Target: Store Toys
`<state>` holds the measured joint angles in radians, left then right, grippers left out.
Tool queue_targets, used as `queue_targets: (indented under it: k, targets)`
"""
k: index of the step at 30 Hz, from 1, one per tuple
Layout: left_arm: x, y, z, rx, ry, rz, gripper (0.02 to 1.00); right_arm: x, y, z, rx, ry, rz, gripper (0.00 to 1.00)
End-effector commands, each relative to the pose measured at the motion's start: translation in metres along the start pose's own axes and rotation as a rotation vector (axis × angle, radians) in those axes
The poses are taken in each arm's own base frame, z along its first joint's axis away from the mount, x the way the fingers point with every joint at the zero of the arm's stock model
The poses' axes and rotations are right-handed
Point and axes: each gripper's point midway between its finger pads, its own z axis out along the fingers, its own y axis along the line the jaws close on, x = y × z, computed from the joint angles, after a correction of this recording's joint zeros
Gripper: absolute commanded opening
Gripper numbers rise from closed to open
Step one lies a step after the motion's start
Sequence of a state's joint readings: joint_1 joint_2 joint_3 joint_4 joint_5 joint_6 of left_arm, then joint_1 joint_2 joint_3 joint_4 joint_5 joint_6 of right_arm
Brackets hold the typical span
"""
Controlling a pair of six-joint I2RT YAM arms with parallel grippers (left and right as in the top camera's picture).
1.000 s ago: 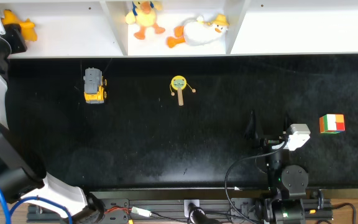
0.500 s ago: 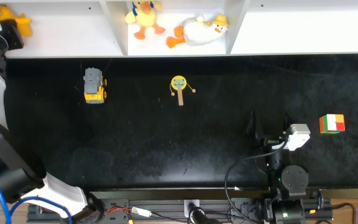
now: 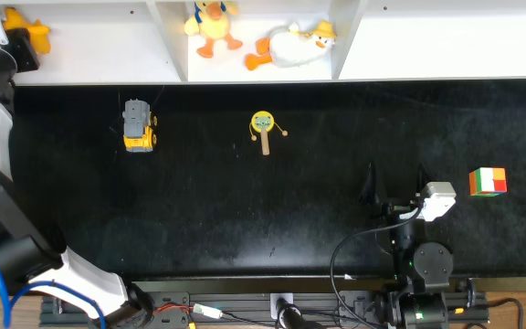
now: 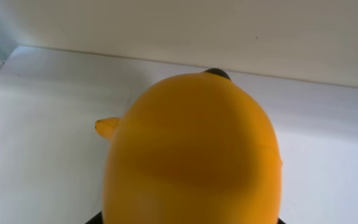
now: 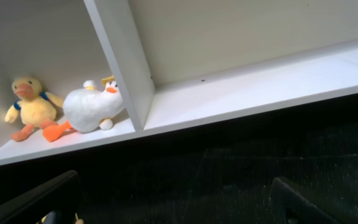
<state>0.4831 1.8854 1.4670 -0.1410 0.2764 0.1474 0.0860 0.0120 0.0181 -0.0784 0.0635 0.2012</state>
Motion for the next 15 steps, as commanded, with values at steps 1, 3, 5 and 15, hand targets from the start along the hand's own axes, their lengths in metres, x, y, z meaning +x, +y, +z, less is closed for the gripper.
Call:
queue_targets:
  k: [1, 3, 5, 15]
  targets:
    - [-0.0017, -0.0103, 0.0101, 0.027, 0.004, -0.009, 0.286, 0.0034, -0.0010, 0.0004, 0.003, -0.001, -0.007, 0.996]
    - [0.0008, -0.0105, 0.0113, 0.028, 0.012, -0.011, 0.345, 0.0034, -0.0010, 0.0004, 0.003, -0.001, -0.007, 0.996]
    - [0.0028, -0.0104, 0.0112, 0.027, 0.020, -0.013, 0.395, 0.0034, -0.0010, 0.0004, 0.003, -0.001, -0.007, 0.996]
    - [0.0051, -0.0066, 0.0107, 0.004, 0.031, -0.015, 0.739, 0.0034, -0.0010, 0.0004, 0.003, -0.001, -0.007, 0.993]
